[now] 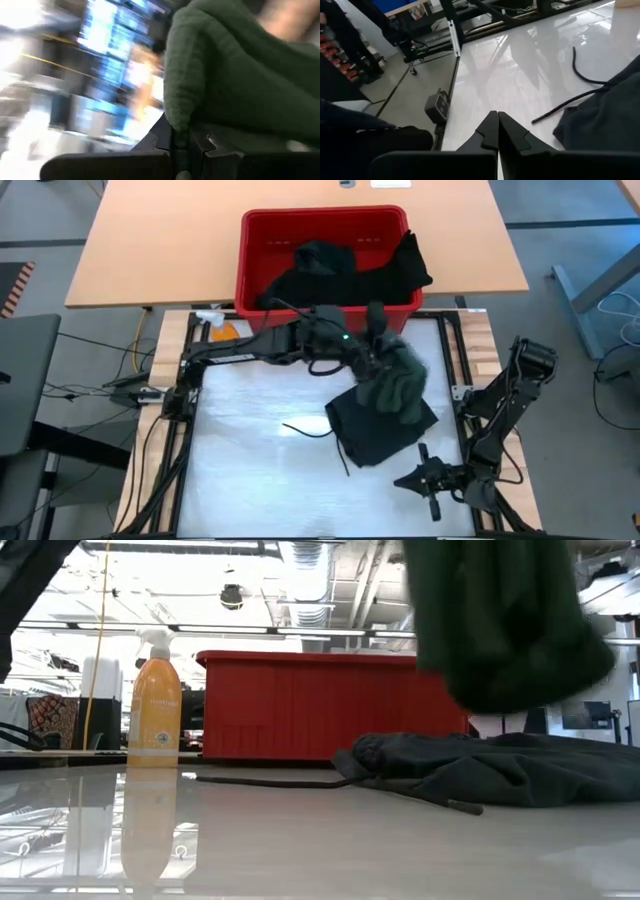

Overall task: Fold laundry
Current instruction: Stack the folded dark green shirt on top of the folded black shorts

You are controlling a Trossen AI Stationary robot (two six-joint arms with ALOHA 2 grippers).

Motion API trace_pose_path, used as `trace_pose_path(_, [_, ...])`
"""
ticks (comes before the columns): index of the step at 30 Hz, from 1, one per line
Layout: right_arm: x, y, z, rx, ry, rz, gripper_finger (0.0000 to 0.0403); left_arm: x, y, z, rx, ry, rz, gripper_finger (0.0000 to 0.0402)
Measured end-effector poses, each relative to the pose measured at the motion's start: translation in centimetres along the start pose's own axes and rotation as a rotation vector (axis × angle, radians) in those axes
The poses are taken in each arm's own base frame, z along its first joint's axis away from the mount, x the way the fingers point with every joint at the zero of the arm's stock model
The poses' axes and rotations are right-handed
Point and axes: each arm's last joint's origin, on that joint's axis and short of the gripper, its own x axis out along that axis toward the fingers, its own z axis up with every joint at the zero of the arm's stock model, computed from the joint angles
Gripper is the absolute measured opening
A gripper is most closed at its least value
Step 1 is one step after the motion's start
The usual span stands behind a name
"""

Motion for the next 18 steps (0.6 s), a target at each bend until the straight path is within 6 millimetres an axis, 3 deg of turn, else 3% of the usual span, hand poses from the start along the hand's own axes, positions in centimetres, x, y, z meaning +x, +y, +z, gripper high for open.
trace_pose_path(6, [-0.5,0.2,0.1,-0.023,-0.017,0.004,0.0022,0.6,1.5,-1.6,0.042,-0.093,0.125,0.0001])
trace_pose_path(14, [-0.6,0.2,0.1,-0.037,-0.021,0.001,0.0022,1.4,-0.1,-4.4,-0.029,-0.036,-0.020,0.0001])
trace_pose_path(18, [-0.6,0.2,0.1,-0.035,-0.022,-0.001,0.0022,1.3,-1.6,-4.1,-0.009,-0.024,-0.157,0.0002])
